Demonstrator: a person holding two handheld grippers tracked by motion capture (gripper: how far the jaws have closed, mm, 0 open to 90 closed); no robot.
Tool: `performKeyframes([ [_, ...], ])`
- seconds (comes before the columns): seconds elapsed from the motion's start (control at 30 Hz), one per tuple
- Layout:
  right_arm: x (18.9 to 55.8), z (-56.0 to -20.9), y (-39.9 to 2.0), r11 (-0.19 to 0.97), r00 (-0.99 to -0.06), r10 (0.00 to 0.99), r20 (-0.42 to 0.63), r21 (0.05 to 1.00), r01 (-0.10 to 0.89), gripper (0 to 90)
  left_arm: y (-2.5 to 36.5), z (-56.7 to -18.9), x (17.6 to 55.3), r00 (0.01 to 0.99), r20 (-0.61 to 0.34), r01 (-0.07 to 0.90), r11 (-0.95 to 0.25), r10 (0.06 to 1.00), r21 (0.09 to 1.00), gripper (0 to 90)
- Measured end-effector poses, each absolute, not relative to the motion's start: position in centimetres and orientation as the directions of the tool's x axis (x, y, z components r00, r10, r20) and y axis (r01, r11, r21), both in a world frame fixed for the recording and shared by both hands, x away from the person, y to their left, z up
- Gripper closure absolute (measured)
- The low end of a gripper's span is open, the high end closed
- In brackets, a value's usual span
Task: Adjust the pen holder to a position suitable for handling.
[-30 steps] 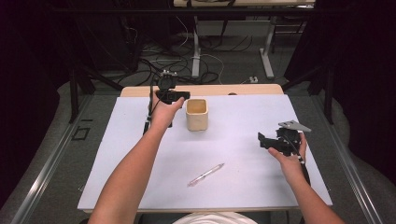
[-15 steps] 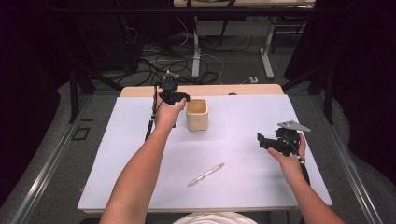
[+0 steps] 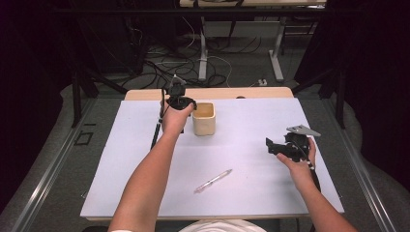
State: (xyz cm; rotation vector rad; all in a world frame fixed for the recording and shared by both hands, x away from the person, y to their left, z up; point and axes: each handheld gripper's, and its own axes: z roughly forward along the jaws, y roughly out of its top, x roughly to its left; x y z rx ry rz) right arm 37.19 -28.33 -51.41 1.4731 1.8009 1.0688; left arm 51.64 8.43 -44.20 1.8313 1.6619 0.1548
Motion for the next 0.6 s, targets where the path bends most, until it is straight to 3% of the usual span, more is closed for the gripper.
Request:
performKeyframes([
  [0.6,37.2,-51.5,-28.3,0.076,-0.234,0.971,0.055,0.854,0.515,4.0,7.9,-45.7,52.4,0.145,-0.312,0.877,0.024,0.939,0.48,71.1],
])
